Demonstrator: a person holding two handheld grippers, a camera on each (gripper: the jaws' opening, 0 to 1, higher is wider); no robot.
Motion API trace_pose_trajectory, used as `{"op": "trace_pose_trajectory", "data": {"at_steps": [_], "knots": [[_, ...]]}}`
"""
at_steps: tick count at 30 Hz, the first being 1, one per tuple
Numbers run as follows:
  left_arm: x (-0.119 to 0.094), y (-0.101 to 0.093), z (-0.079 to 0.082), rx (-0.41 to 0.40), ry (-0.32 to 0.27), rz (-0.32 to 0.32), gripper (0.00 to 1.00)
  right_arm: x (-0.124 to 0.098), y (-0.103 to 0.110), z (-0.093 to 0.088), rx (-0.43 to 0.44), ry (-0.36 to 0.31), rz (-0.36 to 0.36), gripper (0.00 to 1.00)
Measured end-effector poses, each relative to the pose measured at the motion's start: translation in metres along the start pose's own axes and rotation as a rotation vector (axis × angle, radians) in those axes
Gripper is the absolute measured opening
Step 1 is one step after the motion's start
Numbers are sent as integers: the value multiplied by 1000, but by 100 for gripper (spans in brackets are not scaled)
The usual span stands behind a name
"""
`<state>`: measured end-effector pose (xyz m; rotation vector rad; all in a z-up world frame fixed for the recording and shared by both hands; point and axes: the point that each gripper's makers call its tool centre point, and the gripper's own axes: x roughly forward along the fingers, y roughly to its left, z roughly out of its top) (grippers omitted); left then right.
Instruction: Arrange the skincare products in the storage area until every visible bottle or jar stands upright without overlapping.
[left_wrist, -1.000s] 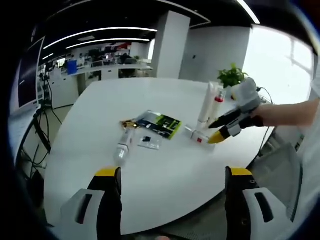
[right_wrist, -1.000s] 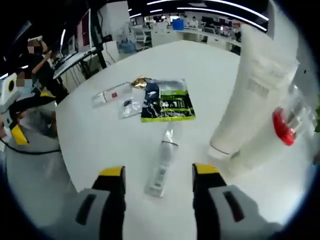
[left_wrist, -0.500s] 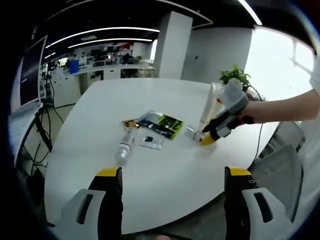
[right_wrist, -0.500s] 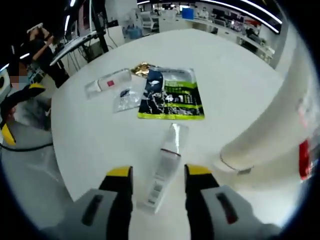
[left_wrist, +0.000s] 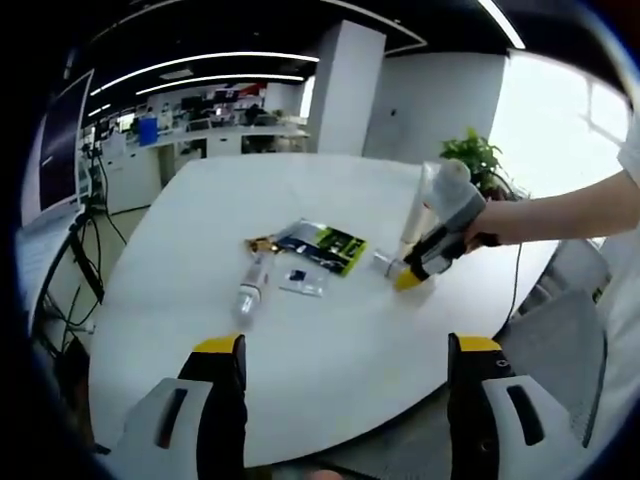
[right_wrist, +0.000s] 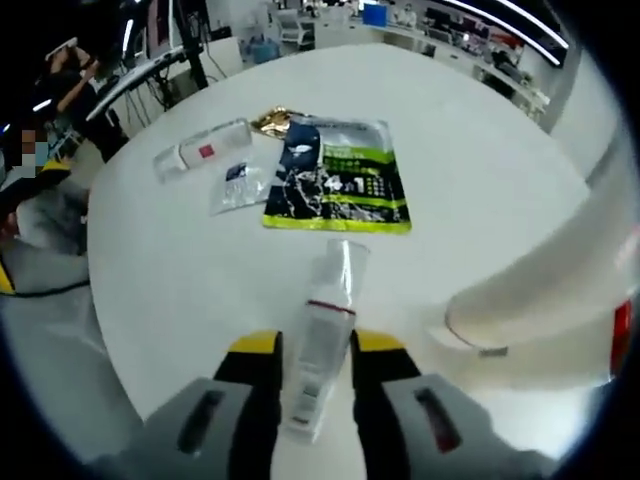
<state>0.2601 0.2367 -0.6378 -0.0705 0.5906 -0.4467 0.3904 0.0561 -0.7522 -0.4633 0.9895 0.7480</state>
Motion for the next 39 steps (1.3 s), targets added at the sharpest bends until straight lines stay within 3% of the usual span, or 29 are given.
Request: {"op": "trace_pose_trajectory", "data": {"at_steps": [4,18,24,27,29,35,39], "knots": [[1,1,-1,4,2,4,79,1,-2,1,-12,-33,7,21],[1,-1,0,18,0,8,78,2,-8,9,-65,-46,13,20],[1,0,-1,25,0,11,77,-6,5,13,140,-157,100,20],[2,0,-2,38,6,9,77,-11,4,3,134,-151,95,20],[2,-1,-3,46,9,9,77,-15,7,1,194,-169,115,20],[2,0,-4,59,14,5,76,-40,14,10,477,-334,207,20],[3,-1,-5,72,17,4,76,-60,25,17,602,-436,288,20]]}}
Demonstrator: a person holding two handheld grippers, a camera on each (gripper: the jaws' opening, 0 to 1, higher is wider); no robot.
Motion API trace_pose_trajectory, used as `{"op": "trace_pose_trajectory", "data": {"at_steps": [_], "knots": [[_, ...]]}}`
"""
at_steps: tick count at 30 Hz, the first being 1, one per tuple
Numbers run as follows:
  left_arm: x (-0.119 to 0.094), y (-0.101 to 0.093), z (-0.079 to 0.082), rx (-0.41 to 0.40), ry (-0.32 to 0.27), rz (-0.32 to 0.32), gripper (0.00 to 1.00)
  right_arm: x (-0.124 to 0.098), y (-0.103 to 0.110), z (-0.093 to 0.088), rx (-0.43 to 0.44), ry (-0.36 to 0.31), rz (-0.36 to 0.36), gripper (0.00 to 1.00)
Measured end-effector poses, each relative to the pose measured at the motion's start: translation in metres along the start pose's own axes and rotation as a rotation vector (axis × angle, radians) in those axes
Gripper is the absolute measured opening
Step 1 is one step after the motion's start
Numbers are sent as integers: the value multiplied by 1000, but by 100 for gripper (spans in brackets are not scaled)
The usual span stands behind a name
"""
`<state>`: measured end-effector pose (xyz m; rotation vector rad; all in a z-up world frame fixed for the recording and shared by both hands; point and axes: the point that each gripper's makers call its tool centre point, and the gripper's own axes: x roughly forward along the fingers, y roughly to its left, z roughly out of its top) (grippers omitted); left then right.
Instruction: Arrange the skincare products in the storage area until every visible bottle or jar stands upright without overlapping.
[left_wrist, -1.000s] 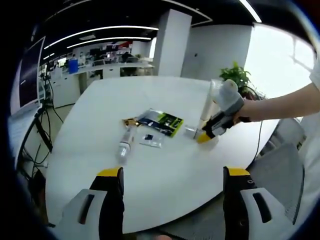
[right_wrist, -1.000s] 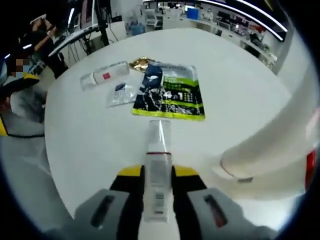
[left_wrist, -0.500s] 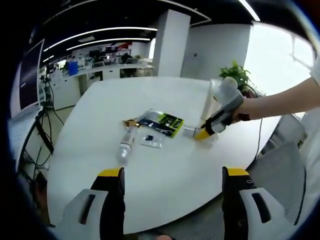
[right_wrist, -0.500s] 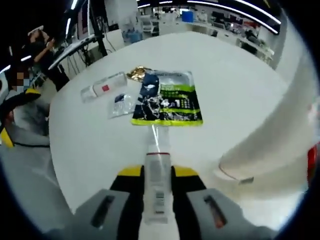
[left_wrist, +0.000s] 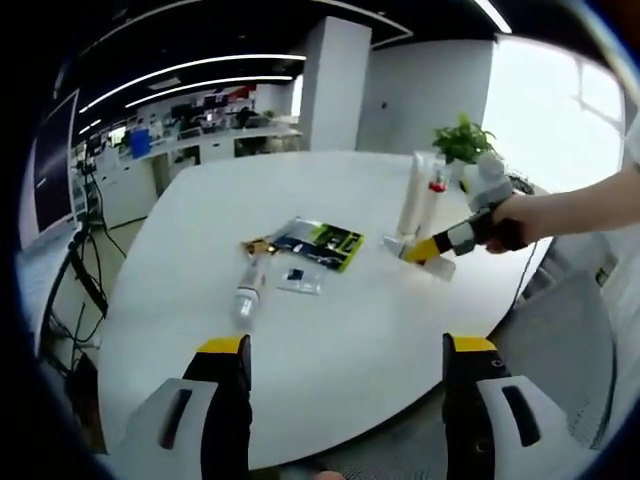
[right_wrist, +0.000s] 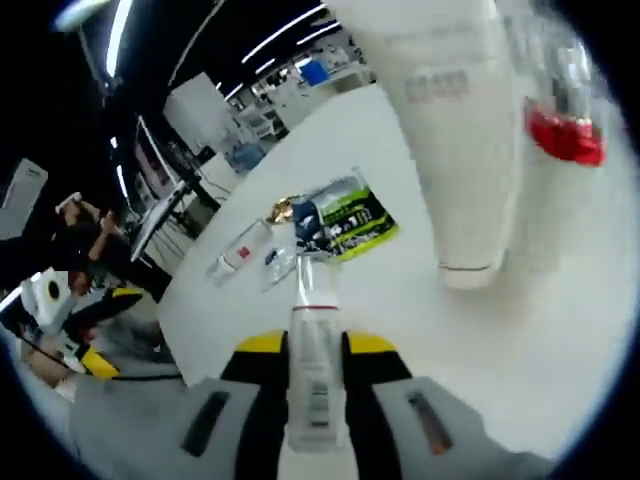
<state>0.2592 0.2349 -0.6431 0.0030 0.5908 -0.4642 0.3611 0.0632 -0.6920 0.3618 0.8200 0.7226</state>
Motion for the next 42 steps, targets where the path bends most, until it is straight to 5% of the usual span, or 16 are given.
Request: {"op": "trace_pose_trajectory", "data": {"at_steps": [7,12,19,24,35,42], "knots": [[0,-3,0,1,1,-22,76,-24,38,12,179,-154,164,20],[-3,-14,12,-80,-67,-102,80,-44,65,25,296,-266,301,20],[-5,-23,15,-119,-53,-160,80,-72,82,44,470,-422,442,20],[-9,-35,33,-202,-90,-222,80,-84,91,48,449,-468,485,20],[-20,-92,103,-315,-203,-490,78,-102,124,45,350,-466,632,20],[-22,-111,128,-333,-212,-592,74,-117,141,49,326,-481,715,20]]}}
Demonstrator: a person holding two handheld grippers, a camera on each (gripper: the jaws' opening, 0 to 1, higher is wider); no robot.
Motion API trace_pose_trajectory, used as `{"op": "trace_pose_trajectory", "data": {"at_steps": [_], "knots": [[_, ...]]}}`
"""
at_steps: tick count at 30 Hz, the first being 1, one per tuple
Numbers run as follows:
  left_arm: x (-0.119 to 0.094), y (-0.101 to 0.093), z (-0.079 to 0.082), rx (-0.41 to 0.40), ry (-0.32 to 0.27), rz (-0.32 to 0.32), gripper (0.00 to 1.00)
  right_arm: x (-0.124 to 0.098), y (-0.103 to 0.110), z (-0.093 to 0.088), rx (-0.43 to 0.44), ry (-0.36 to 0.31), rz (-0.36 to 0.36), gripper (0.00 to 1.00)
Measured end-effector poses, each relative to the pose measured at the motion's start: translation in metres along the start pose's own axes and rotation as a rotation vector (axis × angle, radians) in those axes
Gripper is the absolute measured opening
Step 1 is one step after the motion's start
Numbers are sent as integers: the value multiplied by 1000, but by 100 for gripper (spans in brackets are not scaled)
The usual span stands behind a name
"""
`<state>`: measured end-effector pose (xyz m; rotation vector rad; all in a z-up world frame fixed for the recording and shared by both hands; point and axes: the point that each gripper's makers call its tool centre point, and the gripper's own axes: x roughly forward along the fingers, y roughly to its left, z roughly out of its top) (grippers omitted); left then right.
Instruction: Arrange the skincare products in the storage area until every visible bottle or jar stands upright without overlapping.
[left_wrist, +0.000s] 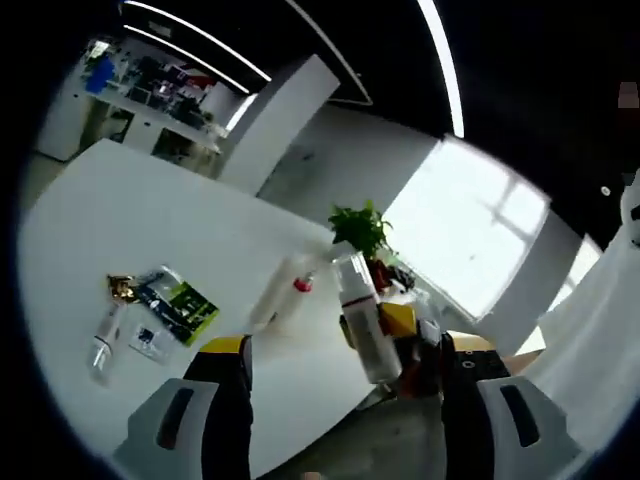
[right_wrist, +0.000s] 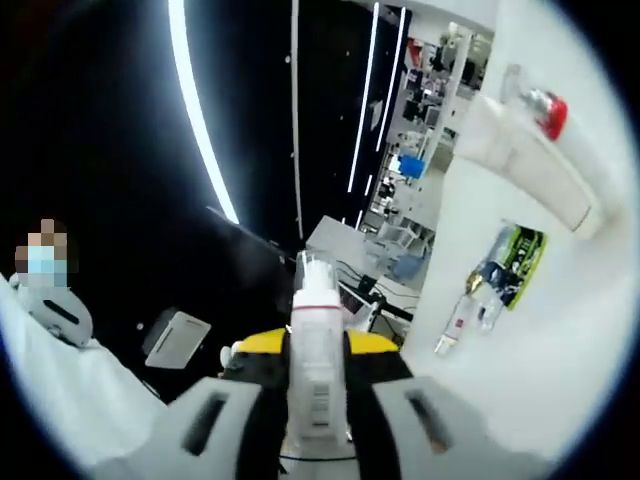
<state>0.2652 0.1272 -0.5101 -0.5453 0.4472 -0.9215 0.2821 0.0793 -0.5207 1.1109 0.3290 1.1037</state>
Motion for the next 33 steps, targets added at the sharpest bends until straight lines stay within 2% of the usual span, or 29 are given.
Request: {"op": "trace_pose_trajectory", "data": {"at_steps": [6,13,16,18,21,24,29,33], "knots": [[12,-20,9,-31,-1,-108,64,1,17,-4,-10,17,57,20],[25,-32,16,-37,18,-192,49,6,32,-15,-25,56,112,20],[27,-37,16,-30,33,-231,40,9,37,-20,-28,76,130,20],[28,-39,14,-27,44,-250,37,10,39,-25,-29,94,141,20],[28,-39,14,-36,48,-262,32,13,42,-33,-37,127,152,20],[25,-38,16,-40,31,-275,20,14,44,-39,-44,144,162,20],[22,-33,15,-31,35,-262,20,16,38,-40,-66,139,138,21],[19,-30,16,27,37,-236,19,18,31,-39,-140,127,84,23]]}}
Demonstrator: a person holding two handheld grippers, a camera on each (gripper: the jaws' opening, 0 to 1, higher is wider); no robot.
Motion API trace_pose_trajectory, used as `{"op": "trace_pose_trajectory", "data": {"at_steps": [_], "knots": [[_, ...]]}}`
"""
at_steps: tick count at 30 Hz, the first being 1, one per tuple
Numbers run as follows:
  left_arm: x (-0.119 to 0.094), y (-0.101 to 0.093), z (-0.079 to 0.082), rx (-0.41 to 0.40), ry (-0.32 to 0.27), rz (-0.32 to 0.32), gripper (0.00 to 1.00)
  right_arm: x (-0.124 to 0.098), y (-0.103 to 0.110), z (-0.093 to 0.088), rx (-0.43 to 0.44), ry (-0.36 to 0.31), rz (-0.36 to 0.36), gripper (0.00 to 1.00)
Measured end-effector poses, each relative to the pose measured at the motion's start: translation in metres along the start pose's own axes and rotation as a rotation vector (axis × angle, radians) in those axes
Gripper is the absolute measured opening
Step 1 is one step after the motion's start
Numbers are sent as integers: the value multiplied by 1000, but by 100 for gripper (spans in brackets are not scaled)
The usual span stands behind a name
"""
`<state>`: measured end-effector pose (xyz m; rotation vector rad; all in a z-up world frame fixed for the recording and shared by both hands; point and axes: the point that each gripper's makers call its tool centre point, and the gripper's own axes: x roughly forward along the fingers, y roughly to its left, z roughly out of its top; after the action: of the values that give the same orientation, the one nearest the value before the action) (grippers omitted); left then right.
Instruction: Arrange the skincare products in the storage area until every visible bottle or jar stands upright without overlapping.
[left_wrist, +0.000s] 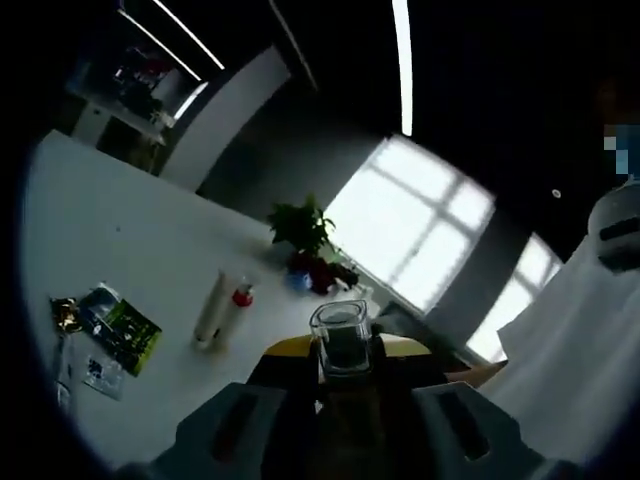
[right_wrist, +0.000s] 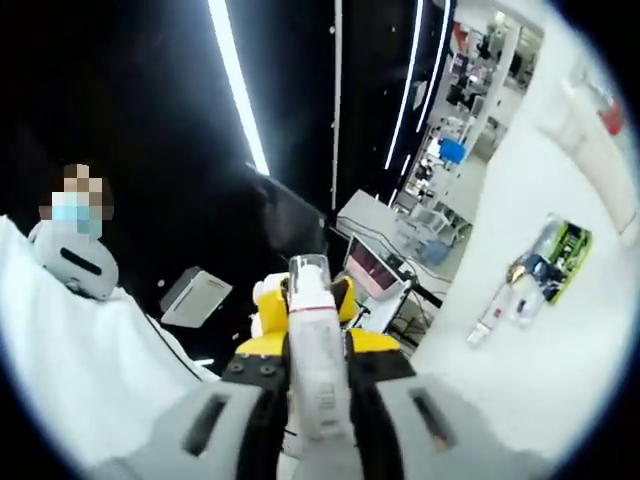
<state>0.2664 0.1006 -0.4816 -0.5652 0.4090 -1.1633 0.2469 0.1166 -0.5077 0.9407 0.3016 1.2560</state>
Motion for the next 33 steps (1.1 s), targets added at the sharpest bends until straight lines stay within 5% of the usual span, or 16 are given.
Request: {"op": "trace_pose_trajectory", "data": {"at_steps": [8,14,18,25,33], "knots": [[-7,14,-4,206,108,98,17,-15,-28,-34,-206,229,-218,33],[-15,27,-16,368,201,157,17,-25,-17,0,-280,140,-293,34],[-15,33,-24,451,256,188,17,-12,-7,12,-337,122,-324,35],[-7,26,-39,540,318,175,17,13,-8,6,-410,180,-345,34],[-5,24,-49,527,338,161,17,4,-10,1,-447,211,-380,22]]}}
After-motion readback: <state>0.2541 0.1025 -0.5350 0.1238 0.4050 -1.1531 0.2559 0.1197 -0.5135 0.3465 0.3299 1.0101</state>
